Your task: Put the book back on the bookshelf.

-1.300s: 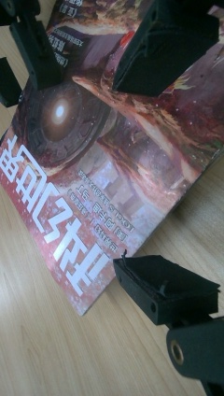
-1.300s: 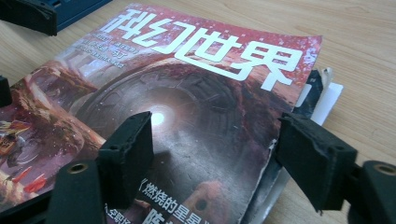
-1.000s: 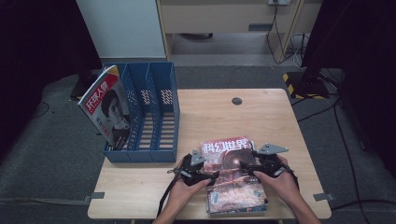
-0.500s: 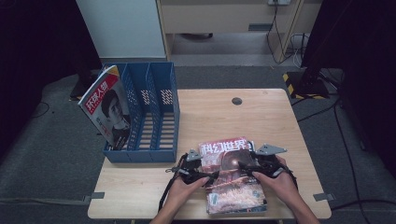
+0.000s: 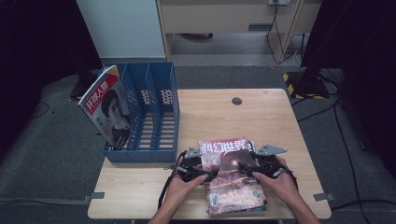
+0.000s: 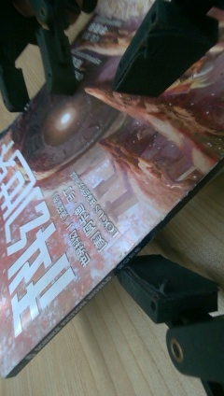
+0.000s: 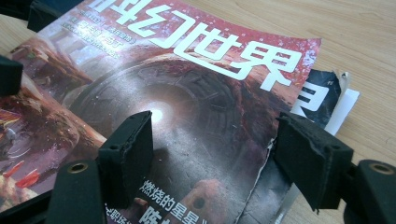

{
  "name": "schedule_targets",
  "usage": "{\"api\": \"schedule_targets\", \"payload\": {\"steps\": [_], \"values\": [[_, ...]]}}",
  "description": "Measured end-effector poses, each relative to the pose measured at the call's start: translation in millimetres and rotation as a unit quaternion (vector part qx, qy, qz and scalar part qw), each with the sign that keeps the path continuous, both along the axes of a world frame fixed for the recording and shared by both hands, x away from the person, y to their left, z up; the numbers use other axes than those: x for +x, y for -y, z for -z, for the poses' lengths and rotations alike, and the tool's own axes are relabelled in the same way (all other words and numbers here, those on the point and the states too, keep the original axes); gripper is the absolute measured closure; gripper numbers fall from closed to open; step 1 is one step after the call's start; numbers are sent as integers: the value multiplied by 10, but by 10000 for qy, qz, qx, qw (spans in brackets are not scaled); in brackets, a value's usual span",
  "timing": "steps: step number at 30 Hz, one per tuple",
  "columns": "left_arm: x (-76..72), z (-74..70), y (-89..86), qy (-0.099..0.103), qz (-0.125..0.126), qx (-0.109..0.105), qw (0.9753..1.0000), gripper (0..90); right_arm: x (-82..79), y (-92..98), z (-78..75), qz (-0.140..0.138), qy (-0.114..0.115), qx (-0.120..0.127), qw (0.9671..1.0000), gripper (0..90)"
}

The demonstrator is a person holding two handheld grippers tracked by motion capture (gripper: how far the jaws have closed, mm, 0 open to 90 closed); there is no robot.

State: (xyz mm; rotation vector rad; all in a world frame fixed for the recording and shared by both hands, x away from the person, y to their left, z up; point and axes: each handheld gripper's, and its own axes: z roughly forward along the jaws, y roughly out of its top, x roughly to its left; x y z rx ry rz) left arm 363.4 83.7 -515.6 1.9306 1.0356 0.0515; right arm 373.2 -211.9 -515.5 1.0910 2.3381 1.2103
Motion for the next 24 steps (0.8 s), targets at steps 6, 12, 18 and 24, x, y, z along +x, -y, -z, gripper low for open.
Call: {"api": "schedule_targets", "payload": {"steps": [6, 12, 18, 24], "values": [[53, -53, -42, -135, 128, -112, 9998, 178, 2, 4, 1, -3, -10, 13, 10000, 283], [117, -200, -20, -156, 432, 3, 9989, 220, 6, 12, 0, -2, -15, 25, 10000, 283], [233, -339, 91, -203, 630, -33, 9978, 235, 7, 12, -1, 3, 1, 27, 10000, 285], [337, -400, 179, -242, 697, -6, 9973, 233, 9, 10, 2, -67, 33, 14, 10000, 287]]}}
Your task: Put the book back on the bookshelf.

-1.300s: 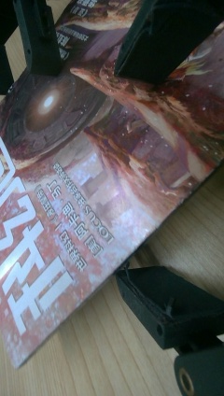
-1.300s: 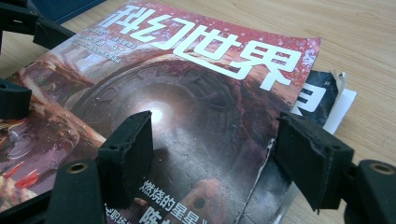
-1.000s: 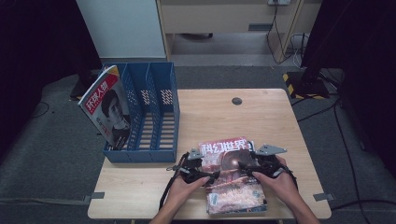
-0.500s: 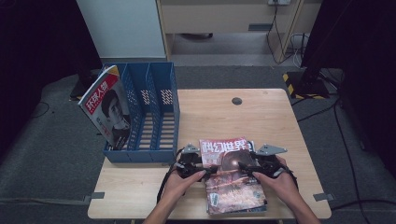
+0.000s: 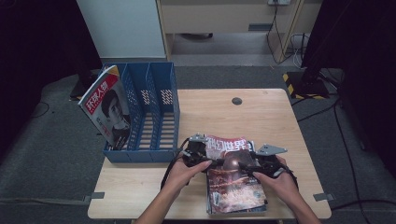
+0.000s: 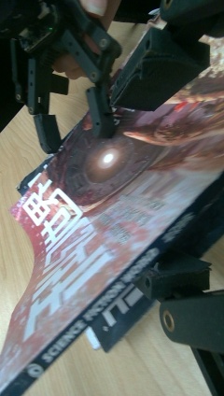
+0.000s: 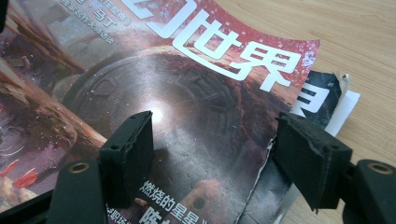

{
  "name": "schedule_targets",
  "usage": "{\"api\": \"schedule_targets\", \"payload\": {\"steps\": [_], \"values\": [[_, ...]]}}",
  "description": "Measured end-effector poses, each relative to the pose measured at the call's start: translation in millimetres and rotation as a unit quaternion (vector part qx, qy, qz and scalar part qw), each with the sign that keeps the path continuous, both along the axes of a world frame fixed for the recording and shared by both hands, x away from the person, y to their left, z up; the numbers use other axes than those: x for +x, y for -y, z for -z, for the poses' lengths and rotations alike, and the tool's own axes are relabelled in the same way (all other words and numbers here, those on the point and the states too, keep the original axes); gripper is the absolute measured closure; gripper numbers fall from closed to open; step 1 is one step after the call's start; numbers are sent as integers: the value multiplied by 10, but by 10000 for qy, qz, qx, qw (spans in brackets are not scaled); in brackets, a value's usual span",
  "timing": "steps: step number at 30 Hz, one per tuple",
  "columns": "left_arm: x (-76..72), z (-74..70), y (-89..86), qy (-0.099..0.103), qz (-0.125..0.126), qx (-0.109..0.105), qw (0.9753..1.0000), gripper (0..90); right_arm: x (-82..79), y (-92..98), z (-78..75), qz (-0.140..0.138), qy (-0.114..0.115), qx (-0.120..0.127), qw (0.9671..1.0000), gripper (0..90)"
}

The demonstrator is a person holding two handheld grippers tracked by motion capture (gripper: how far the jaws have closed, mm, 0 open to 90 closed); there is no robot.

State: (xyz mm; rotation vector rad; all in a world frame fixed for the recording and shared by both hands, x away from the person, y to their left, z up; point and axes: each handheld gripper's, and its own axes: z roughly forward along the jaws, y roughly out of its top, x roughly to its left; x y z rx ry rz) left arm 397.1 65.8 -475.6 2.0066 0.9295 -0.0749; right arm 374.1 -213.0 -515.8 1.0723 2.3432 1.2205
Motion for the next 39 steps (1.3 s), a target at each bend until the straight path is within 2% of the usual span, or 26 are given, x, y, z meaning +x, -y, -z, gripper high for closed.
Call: {"api": "schedule_targets", "payload": {"steps": [7, 13, 25, 39], "values": [[96, 18, -7, -182, -61, -191, 9996, 264, 2, -2, 2, -13, -7, 22, 10000, 287], [156, 15, -26, -265, -68, -239, 9993, 363, -3, -15, -2, -22, -22, 26, 10000, 289], [224, -39, 14, -282, -31, -400, 9988, 493, -16, -37, -8, -53, -5, 28, 10000, 289], [243, -75, 77, -257, -16, -412, 9988, 519, -20, -41, -13, -59, 20, 28, 10000, 285]]}}
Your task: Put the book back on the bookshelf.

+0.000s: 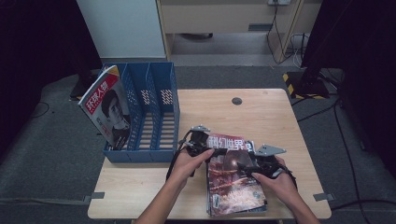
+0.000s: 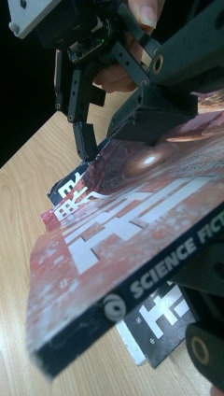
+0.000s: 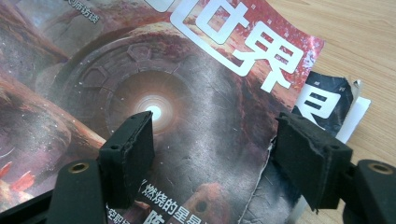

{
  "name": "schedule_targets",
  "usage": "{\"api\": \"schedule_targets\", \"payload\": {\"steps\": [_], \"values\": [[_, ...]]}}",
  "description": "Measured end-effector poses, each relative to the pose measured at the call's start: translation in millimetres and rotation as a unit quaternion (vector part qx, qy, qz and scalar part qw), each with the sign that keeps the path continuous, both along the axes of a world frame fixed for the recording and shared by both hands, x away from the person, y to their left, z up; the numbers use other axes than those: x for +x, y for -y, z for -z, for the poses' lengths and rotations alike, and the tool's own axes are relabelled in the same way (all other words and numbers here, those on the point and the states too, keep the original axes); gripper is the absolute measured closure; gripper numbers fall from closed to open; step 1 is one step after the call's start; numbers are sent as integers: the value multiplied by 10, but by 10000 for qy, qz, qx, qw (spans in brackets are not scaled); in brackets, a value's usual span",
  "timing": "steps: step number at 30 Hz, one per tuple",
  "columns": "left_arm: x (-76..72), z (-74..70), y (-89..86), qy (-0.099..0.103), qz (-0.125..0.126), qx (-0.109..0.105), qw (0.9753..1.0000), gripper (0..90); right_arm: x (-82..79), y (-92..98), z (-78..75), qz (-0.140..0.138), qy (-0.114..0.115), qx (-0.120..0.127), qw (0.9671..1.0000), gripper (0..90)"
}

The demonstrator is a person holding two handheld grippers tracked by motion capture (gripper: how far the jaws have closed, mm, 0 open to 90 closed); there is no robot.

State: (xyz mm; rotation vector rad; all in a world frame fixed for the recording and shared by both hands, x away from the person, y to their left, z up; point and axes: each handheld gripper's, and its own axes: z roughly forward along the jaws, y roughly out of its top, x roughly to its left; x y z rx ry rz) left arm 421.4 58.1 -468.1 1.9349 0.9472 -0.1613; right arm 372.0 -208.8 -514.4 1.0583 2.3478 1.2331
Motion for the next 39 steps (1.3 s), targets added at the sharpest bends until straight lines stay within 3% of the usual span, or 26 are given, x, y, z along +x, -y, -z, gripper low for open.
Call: {"api": "schedule_targets", "payload": {"steps": [31, 39], "values": [[51, -47, 132, 64, -27, 131, 9999, 554, -8, -6, -5, 9, 25, -15, 10000, 278], [74, -38, 137, -39, -153, 60, 9999, 600, -7, -6, -5, 5, 41, -19, 10000, 278]]}}
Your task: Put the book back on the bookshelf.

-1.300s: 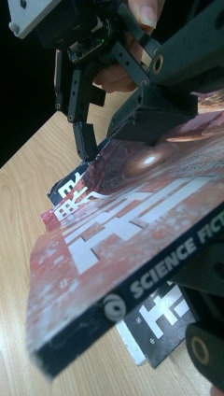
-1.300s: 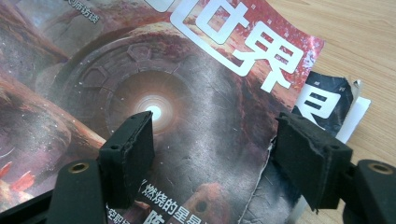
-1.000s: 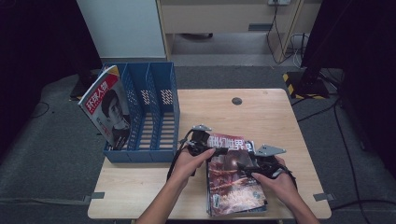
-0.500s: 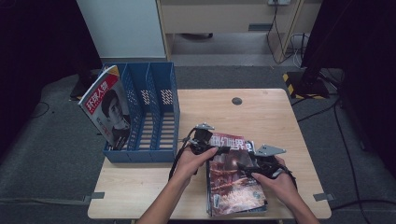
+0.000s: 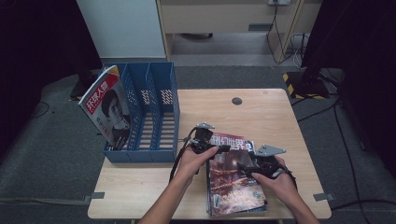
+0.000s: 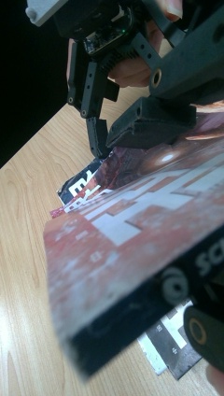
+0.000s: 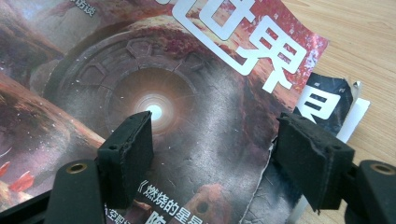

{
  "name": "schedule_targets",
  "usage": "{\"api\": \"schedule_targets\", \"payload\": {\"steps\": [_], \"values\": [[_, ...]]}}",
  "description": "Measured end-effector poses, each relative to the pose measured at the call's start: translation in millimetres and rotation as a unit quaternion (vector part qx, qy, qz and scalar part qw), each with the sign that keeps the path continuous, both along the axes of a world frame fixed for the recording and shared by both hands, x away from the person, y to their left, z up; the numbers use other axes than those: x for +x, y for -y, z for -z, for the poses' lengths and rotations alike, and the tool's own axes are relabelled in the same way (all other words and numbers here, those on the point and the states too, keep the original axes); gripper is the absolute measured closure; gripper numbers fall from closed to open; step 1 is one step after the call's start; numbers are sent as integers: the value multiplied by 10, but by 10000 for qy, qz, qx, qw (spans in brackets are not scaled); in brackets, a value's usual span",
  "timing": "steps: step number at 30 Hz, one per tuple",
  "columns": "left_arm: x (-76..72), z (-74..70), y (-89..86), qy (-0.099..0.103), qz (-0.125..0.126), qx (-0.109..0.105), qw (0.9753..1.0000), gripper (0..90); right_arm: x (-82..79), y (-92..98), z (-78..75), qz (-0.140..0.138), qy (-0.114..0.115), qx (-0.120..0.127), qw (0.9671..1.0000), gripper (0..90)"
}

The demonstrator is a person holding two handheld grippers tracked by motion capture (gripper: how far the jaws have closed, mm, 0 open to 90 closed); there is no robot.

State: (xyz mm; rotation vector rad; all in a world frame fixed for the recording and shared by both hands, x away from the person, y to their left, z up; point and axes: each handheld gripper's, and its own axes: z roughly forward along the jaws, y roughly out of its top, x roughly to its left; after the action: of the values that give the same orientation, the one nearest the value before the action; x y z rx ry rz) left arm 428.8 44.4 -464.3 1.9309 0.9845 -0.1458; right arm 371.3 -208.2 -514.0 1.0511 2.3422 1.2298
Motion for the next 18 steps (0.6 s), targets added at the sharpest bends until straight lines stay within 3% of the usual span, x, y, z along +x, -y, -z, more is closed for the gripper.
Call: {"api": "schedule_targets", "payload": {"steps": [9, 13, 18], "values": [[4, -33, 16, -1, -125, 1, 9999, 696, 1, 10, -4, 7, -43, 44, 10000, 261], [40, -76, 22, -15, -57, 35, 10000, 740, 3, 14, -13, 27, -31, 98, 9999, 241], [74, -95, 38, -39, -30, 69, 10000, 763, 12, 24, -13, 96, -57, 149, 9998, 172]]}}
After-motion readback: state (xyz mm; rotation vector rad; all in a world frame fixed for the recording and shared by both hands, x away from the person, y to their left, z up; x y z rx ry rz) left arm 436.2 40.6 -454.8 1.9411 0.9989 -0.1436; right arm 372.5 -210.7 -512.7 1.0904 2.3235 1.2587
